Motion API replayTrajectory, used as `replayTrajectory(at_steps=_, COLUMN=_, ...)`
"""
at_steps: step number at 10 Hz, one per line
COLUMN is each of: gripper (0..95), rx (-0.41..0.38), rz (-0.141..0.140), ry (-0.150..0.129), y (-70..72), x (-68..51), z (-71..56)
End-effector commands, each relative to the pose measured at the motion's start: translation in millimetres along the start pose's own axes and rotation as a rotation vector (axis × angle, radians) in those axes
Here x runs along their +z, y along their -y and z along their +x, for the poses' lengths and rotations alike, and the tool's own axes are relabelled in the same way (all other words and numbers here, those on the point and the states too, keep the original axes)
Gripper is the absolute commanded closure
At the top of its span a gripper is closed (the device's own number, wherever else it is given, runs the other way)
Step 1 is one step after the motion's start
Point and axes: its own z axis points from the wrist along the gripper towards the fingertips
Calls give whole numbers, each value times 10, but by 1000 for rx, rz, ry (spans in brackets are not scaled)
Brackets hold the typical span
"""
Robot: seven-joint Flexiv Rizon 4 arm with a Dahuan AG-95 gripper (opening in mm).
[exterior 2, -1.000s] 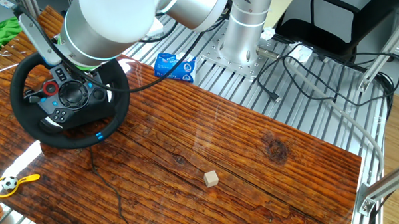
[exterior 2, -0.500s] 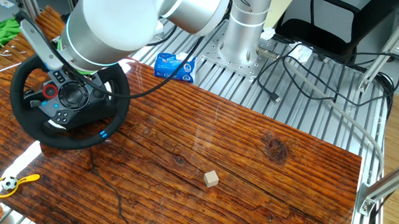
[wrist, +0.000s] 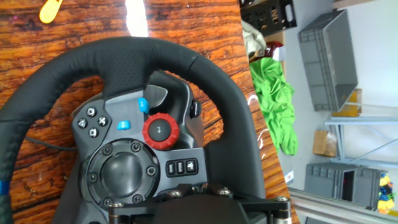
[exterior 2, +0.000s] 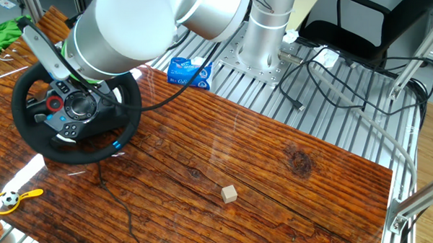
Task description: Rotate the steering wheel 90 degrees counterclockwise
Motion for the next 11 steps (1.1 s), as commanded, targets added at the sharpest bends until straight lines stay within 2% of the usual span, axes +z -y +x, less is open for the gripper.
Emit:
replayTrajectory(at_steps=1, gripper=950, rx=-21, rz=8, ry=4, y=29, x=-6, z=-47)
replayTrajectory(at_steps=4, gripper=950, rx=-39, rz=6, ry=11, y=38, x=1, z=-97)
replayTrajectory(at_steps=8, gripper=950, rx=-49, rz=-4, ry=26, y=-45, x=65, z=-165)
replayTrajectory(at_steps=11, gripper=950, rx=-70, rz=2, ry=30, y=2, x=49, z=-211)
